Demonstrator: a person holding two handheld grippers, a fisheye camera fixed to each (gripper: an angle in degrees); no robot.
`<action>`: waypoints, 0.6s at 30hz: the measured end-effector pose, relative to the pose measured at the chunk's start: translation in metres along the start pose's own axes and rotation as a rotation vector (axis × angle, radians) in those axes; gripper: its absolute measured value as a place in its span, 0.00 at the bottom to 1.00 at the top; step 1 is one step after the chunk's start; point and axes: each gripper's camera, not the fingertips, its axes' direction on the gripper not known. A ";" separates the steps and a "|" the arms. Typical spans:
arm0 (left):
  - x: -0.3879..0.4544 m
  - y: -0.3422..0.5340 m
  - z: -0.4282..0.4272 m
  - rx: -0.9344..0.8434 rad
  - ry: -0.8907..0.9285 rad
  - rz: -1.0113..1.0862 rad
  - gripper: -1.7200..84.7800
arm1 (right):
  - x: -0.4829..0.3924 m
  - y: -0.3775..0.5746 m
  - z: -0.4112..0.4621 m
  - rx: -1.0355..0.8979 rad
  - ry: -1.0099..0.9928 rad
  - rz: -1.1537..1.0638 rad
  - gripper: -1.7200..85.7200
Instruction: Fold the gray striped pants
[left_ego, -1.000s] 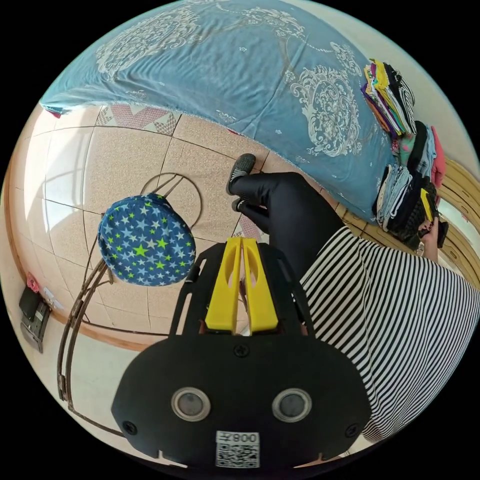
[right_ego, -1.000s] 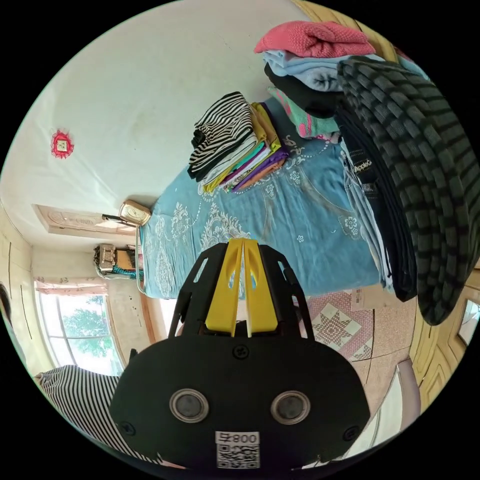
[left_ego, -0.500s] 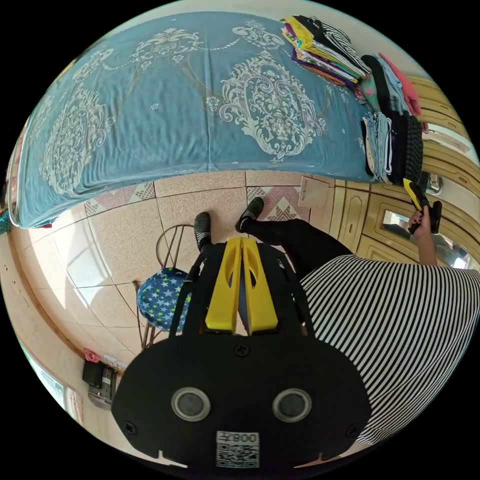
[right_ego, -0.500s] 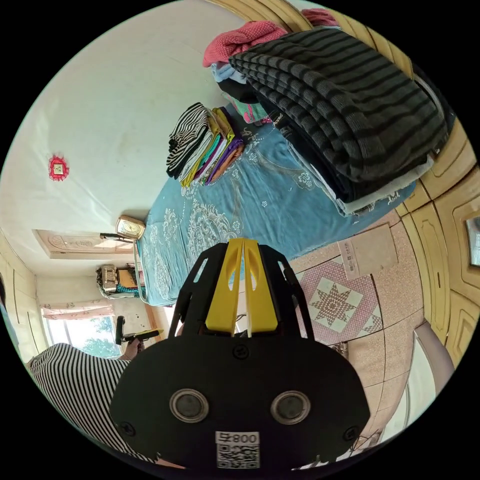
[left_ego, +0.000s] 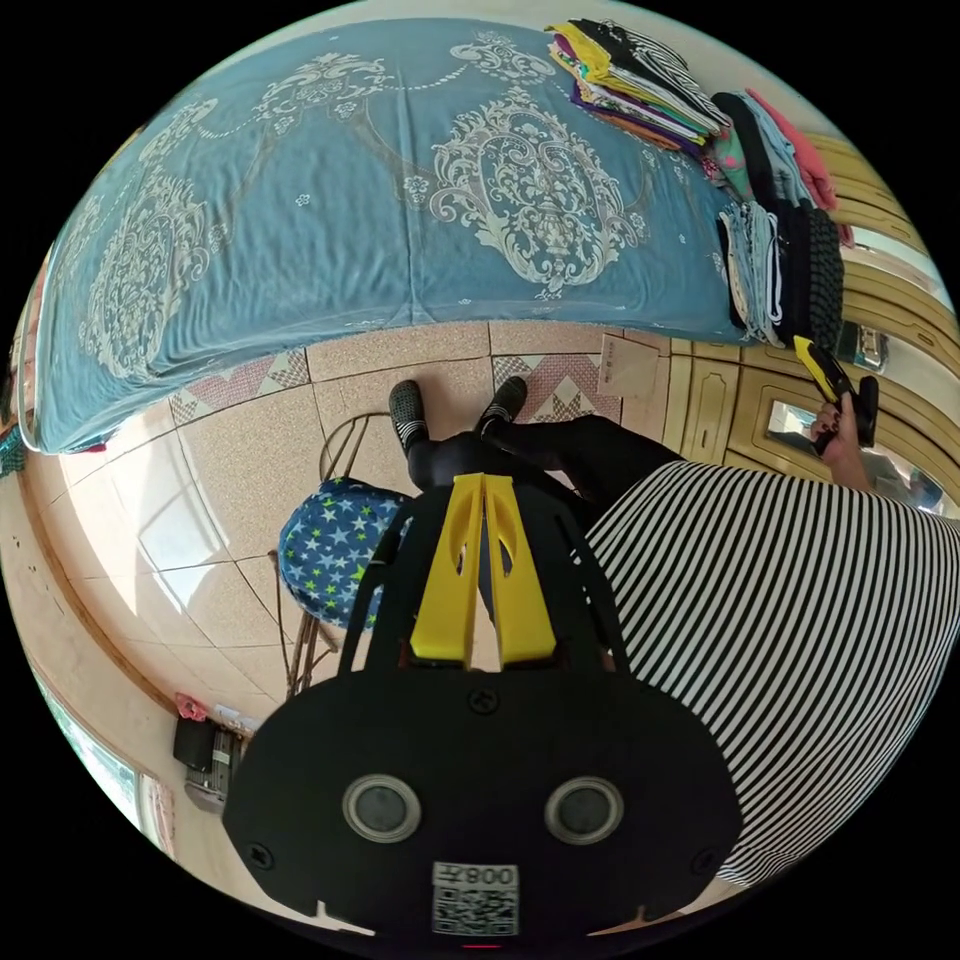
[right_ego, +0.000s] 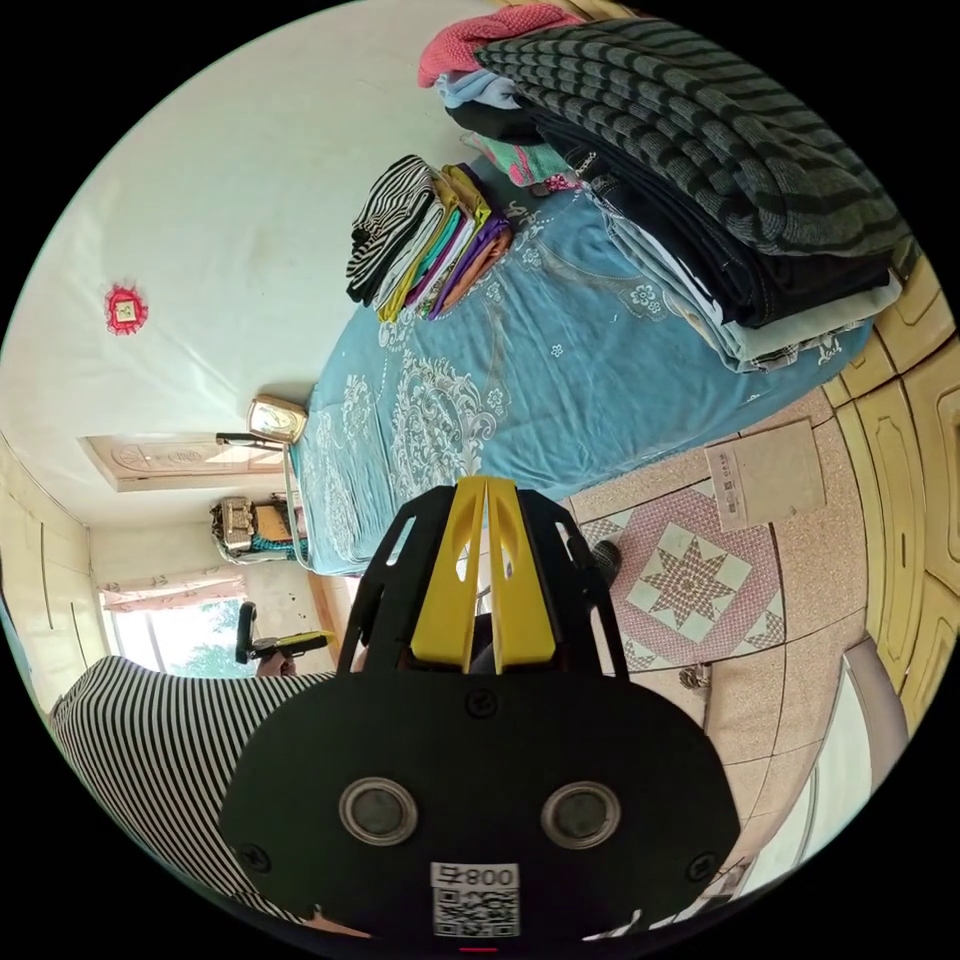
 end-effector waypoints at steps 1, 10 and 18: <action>-0.002 -0.001 -0.003 0.004 -0.004 0.002 0.02 | -0.001 -0.003 0.001 0.000 -0.009 -0.001 0.02; -0.024 -0.011 -0.026 0.027 -0.003 -0.004 0.02 | -0.019 -0.018 0.030 -0.047 -0.044 -0.022 0.02; -0.063 -0.044 -0.044 0.014 0.018 0.011 0.02 | -0.043 -0.029 0.065 -0.057 -0.062 0.014 0.02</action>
